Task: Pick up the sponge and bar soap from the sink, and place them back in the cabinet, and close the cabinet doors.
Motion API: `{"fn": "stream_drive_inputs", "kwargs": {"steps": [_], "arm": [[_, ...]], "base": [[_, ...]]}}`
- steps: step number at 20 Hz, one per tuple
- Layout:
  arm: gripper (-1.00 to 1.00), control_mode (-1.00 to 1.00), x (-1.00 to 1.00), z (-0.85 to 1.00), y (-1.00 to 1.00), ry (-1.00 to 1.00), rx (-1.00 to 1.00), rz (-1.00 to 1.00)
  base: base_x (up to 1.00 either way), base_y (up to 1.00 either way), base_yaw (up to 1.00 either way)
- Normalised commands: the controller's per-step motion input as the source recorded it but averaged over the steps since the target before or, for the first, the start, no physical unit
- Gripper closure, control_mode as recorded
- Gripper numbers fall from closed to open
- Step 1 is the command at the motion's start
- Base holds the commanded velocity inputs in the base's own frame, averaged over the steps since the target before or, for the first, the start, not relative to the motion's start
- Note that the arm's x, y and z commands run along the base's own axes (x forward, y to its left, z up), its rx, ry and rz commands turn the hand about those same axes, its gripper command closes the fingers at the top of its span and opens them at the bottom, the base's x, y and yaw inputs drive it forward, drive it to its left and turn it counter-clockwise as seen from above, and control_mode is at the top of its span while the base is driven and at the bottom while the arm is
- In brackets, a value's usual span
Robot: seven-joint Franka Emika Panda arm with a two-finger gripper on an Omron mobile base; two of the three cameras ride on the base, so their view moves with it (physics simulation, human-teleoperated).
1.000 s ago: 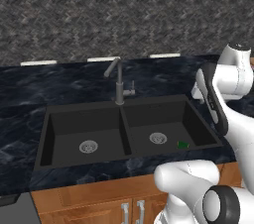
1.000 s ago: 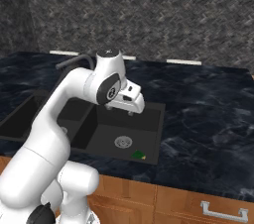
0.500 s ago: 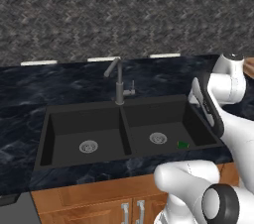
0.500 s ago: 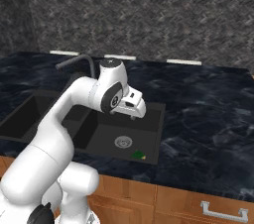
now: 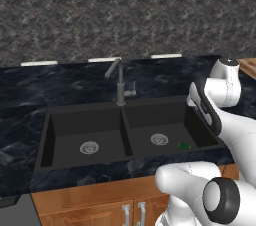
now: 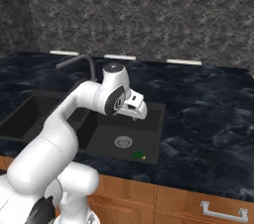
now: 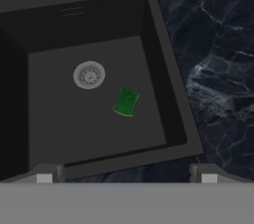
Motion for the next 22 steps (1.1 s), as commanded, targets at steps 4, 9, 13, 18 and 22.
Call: {"fn": "stream_drive_inputs", "kwargs": {"steps": [4,9,13,18,22], "arm": [[-1.00,-1.00,0.11,-0.15,0.00,0.00,0.00,-0.03],[-1.00,-1.00,0.05,-0.15,0.00,0.00,0.00,-0.04],[-1.00,-1.00,0.00,-0.13,0.00,0.01,0.00,-0.05],[-1.00,-1.00,0.00,-0.06,0.00,0.04,0.00,-0.06],[-1.00,-1.00,0.00,-0.12,0.00,0.03,0.00,-0.04]], "base": [[0.00,0.00,0.00],[0.00,0.00,0.00],[0.00,0.00,0.00],[0.00,0.00,0.00],[0.00,0.00,0.00]]}}
